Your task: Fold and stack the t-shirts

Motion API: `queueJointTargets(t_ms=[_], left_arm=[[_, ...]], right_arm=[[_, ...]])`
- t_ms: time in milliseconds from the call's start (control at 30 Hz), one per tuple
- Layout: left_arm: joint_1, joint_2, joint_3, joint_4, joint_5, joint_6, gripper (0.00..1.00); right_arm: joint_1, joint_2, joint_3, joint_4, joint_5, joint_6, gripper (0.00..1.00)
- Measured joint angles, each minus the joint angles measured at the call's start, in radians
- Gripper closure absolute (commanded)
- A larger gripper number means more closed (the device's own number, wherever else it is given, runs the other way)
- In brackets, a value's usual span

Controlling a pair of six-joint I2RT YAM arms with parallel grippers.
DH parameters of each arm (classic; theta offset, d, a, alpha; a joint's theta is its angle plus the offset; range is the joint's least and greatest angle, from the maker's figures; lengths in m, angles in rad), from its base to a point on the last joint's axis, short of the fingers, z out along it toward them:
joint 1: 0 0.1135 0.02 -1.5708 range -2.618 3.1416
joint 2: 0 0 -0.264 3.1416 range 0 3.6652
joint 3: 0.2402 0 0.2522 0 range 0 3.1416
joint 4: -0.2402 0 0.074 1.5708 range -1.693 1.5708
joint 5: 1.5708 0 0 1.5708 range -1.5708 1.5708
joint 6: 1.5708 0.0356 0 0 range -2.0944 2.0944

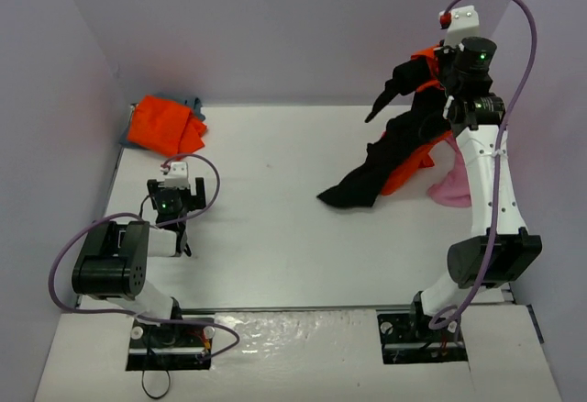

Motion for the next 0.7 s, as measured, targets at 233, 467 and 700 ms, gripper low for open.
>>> queueJointTargets(t_ms=[233, 467, 700], left_arm=[[0.000, 0.000, 0.000, 0.000, 0.000, 0.000, 0.03], [0.000, 0.000, 0.000, 0.000, 0.000, 0.000, 0.03], [0.000, 0.000, 0.000, 0.000, 0.000, 0.000, 0.03]], right_arm=[[-0.002, 0.033, -0.047, -0.090, -0.189, 0.015, 1.00], [0.148, -0.010, -0.116, -0.162, -0.434, -0.034, 1.00], [0.251, -0.083, -0.170, -0.286, -0.719, -0.046, 1.00]])
